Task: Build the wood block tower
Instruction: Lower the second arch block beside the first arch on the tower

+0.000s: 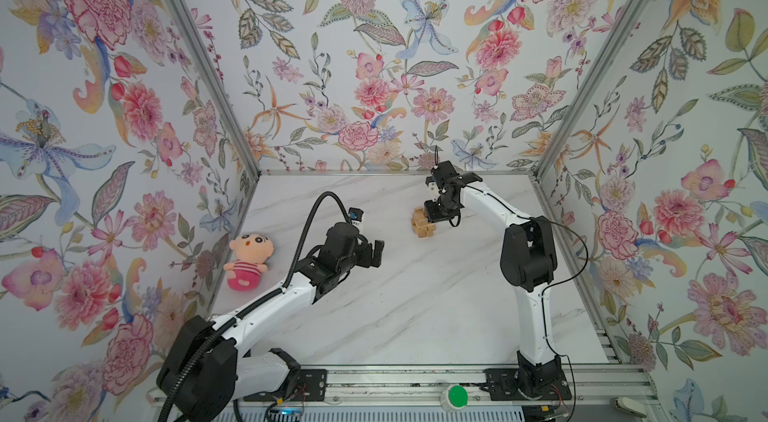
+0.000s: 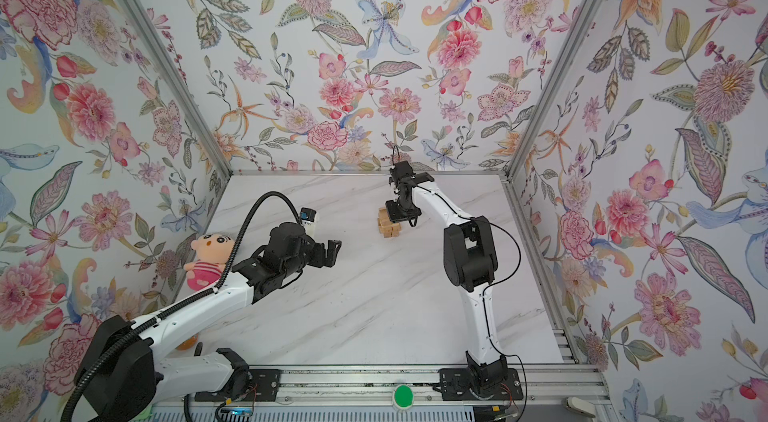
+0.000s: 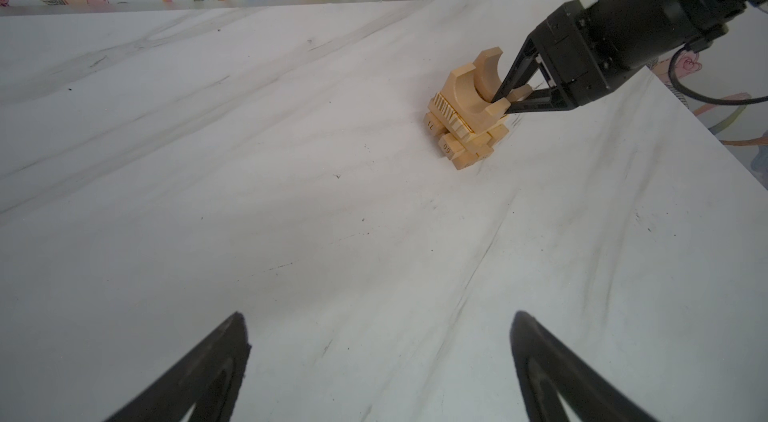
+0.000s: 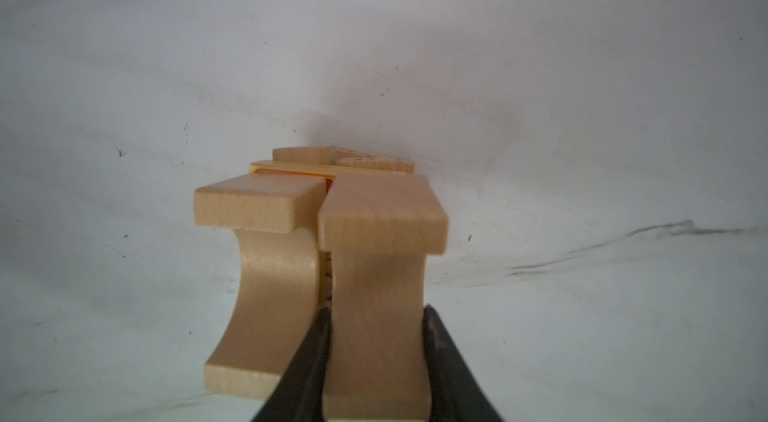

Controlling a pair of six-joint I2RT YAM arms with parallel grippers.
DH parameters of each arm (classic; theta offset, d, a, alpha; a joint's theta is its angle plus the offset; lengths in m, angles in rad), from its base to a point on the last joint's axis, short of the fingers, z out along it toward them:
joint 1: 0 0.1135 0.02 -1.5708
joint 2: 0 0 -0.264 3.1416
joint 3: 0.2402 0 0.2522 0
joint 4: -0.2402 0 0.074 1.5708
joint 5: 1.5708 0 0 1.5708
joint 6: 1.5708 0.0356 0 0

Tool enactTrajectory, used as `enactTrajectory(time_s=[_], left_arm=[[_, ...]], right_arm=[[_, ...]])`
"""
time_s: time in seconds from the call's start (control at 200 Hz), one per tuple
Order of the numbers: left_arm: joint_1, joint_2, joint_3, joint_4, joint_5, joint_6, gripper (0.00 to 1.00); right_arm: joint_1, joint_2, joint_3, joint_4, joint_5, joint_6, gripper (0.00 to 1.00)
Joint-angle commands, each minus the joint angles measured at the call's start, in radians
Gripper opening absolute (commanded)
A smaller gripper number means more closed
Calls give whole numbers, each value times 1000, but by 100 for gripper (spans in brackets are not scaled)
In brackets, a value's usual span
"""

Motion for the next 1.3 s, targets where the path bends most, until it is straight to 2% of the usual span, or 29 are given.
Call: enactTrajectory(time_s=[0.0, 1.296], left_arm=[[14, -16, 1, 7, 17, 19, 99], [18, -41, -18, 13, 27, 15, 99]], right_arm=[[8, 18, 29, -25, -10, 2, 34], [3, -2, 35, -39, -13, 17, 45]])
